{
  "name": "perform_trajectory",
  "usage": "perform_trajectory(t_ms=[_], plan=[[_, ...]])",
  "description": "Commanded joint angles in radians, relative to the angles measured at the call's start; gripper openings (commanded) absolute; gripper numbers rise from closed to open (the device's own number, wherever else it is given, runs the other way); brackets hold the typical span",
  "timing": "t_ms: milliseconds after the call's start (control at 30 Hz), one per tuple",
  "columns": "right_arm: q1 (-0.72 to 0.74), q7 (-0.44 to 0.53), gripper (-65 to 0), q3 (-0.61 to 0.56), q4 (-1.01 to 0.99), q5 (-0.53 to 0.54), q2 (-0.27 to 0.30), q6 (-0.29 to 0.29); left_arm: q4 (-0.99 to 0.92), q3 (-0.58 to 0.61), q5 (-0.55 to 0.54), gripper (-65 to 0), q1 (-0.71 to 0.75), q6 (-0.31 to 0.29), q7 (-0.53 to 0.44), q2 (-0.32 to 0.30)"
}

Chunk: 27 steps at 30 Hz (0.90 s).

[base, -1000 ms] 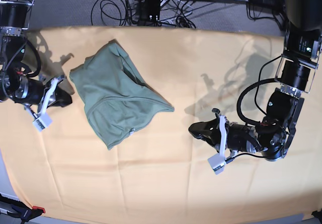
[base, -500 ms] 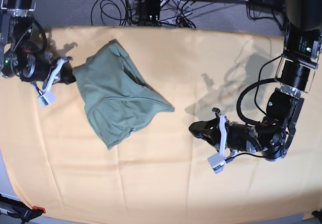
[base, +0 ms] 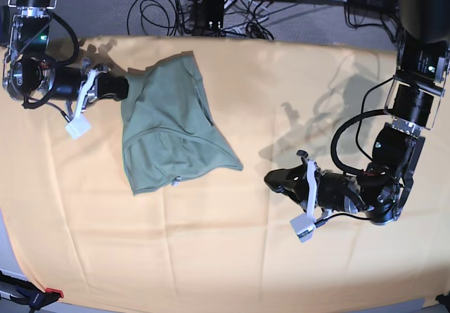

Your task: Fold the T-shirt properly

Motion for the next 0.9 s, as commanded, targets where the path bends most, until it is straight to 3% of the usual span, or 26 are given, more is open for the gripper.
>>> perform_trajectory(t_ms=[0,267,500,600,867], plan=[[0.004,-0.013,-65.0,0.006,0.014,0.057,0.017,0.005,0.012,-0.014,-0.027,-65.0,-0.034,-0.005,-0.014,-0.006],[-0.007,-0.014,-65.0,0.007,0.029,0.076,0.017,0.005,0.012,-0.014,-0.046,-65.0,-0.034,-0.005,-0.001,-0.006],[-0.005,-0.014,-65.0,0.041,0.132,0.076,0.017,0.005,0.012,-0.014,-0.24,-65.0,-0.033,-0.005,0.124,-0.006],[-0.005,-0.014,-65.0,0.113,0.221,0.076,0.017,0.005,0.012,-0.014,-0.293,-65.0,-0.021,-0.005,0.191,-0.007],[-0.008,-0.014,-65.0,0.396,0.343,0.076,0.019,0.005,0.066,-0.051,-0.293,-65.0,0.09,-0.005,0.228,-0.007]])
